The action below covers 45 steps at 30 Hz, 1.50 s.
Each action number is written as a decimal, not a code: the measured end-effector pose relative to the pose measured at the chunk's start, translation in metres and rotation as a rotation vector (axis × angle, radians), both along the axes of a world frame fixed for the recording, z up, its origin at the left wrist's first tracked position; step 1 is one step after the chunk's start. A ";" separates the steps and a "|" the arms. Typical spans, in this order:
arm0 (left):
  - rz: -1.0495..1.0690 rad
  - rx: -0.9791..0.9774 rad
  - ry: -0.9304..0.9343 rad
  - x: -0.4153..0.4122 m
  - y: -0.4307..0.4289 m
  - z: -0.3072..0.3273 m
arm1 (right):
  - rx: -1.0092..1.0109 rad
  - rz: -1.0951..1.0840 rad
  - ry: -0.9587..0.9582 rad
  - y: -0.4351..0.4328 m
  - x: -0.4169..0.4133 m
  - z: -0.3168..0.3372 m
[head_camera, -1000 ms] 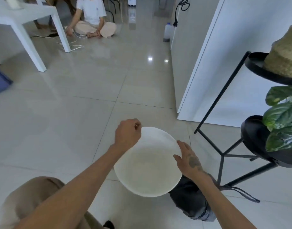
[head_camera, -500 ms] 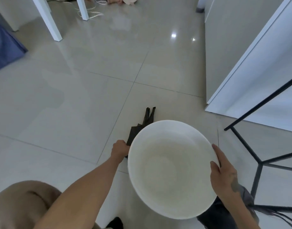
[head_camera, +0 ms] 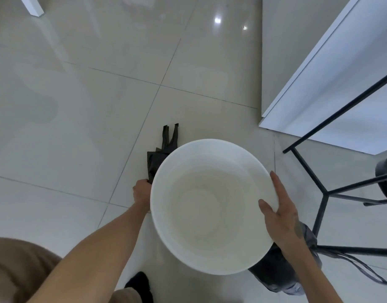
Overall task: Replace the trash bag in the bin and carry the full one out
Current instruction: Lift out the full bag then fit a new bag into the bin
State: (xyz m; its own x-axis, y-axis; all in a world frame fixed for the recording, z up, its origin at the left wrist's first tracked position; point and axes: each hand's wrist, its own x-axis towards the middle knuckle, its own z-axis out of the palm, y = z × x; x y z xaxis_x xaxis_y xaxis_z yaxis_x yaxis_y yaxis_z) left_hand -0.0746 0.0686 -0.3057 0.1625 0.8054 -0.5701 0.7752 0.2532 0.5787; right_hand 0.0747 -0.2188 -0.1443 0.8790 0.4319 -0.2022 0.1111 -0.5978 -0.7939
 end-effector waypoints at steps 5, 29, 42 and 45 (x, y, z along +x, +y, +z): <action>0.133 0.048 -0.163 -0.007 0.002 0.060 | 0.005 -0.014 0.058 -0.001 -0.012 0.006; -0.412 0.435 -0.812 -0.060 -0.125 0.271 | 0.437 0.152 -0.192 0.036 -0.061 0.141; -0.483 -0.534 -0.617 -0.043 -0.079 0.297 | 0.515 0.486 -0.397 0.033 -0.067 0.126; -0.263 -0.300 -0.665 -0.032 -0.070 0.293 | 0.396 0.545 -0.614 0.029 -0.073 0.111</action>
